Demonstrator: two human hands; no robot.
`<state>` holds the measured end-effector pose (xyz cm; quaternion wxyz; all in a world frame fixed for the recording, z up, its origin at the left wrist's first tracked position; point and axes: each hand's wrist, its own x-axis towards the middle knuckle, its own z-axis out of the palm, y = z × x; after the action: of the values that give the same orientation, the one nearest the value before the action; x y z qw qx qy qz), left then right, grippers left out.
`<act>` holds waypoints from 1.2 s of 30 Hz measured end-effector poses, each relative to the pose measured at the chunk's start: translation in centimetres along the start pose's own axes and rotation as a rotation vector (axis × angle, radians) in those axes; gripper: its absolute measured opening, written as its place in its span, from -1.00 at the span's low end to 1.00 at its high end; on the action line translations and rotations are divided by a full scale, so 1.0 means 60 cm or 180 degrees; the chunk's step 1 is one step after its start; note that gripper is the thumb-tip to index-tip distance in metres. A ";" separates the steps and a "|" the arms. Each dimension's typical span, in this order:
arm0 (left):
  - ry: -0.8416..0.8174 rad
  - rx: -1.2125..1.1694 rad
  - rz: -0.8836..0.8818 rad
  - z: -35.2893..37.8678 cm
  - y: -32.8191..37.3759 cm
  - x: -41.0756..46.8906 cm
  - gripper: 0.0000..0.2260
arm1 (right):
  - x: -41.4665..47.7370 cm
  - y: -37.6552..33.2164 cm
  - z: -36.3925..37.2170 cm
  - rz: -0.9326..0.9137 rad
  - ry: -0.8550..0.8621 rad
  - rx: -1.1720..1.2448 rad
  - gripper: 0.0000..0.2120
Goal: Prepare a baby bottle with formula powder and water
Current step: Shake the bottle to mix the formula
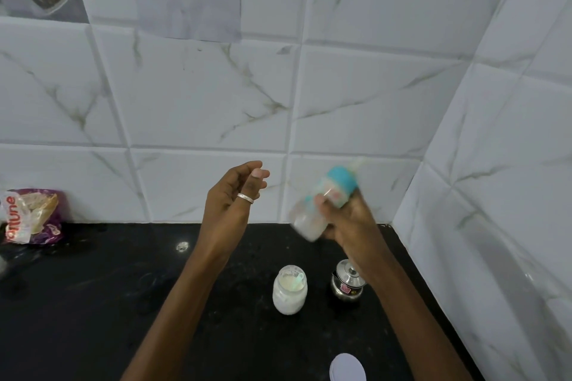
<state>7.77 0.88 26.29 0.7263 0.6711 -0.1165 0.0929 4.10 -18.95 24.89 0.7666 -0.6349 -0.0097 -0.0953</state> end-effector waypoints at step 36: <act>-0.0102 0.0004 -0.0048 0.005 0.002 -0.015 -0.60 | -0.010 0.001 0.006 0.0152 -0.0060 -0.0188 -0.46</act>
<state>6.85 0.61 26.19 0.7246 0.6737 -0.1229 0.0767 3.55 -18.49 24.85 0.7495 -0.6582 0.0010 -0.0712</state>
